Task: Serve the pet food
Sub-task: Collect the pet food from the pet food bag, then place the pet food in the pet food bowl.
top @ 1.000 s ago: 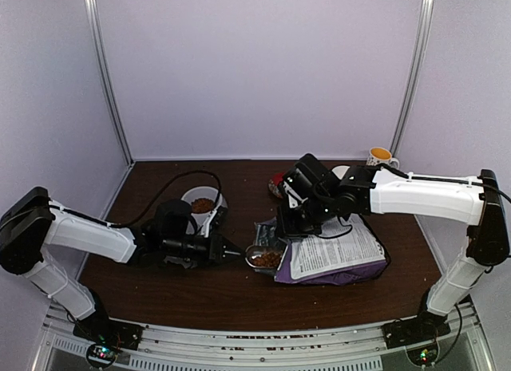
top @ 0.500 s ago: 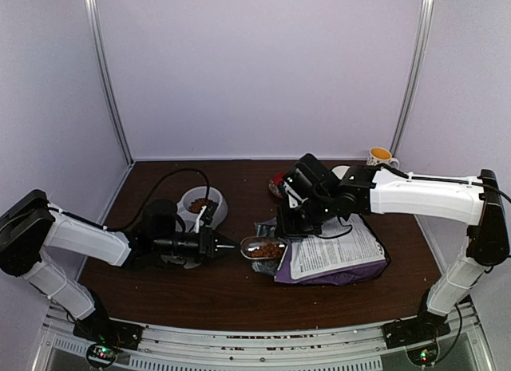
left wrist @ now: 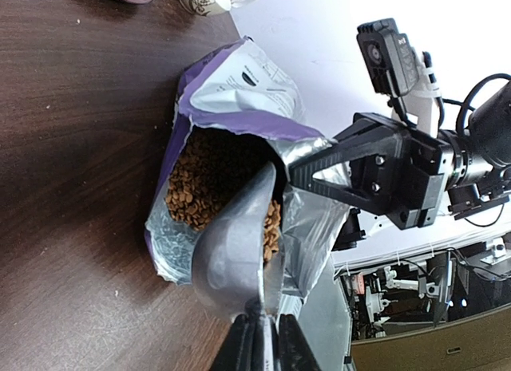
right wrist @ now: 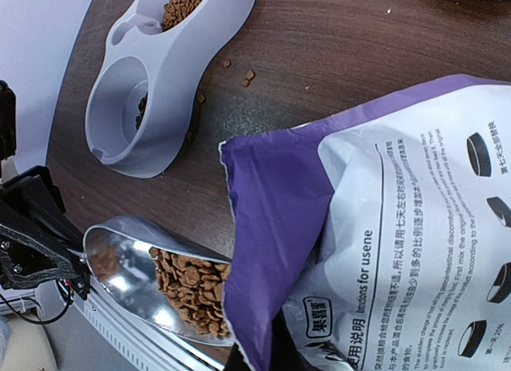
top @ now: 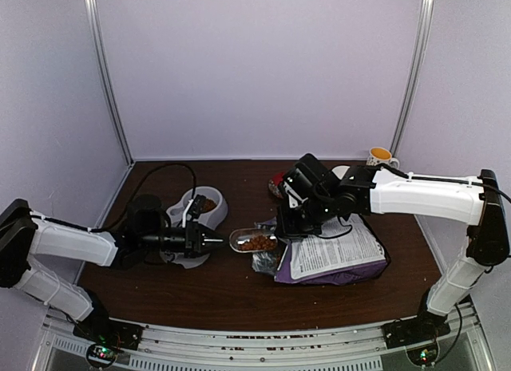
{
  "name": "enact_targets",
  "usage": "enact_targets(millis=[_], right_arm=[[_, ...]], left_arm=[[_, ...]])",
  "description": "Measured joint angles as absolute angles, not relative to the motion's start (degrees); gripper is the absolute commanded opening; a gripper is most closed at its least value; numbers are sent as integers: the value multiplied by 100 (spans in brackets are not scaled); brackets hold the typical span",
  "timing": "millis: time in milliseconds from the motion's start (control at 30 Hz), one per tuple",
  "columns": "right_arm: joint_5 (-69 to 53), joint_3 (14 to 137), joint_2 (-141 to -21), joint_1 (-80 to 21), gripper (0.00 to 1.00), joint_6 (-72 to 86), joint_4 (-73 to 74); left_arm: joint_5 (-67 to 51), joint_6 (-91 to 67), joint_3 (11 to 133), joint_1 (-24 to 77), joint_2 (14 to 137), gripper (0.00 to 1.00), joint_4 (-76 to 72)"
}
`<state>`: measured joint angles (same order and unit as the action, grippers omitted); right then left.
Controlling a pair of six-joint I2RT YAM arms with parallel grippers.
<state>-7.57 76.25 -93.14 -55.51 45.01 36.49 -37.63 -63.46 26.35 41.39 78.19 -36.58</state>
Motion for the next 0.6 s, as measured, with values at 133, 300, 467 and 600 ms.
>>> enact_targets(millis=[133, 300, 467, 600], right_arm=[[-757, 7625, -9314, -5551, 0, 4501, 3649], [-757, 7625, -9314, -5551, 0, 4504, 3651], [-755, 7625, -9314, -5551, 0, 4506, 3649], [-757, 7625, -9314, -5551, 0, 4510, 3649]], left_arm=[[-3830, -6226, 2635, 4051, 7631, 0, -3417], [-3868, -6088, 2635, 3986, 7406, 0, -3109], [-3892, -5986, 2624, 3874, 7168, 0, -2851], [-3959, -5902, 2547, 3662, 6866, 0, -2639]])
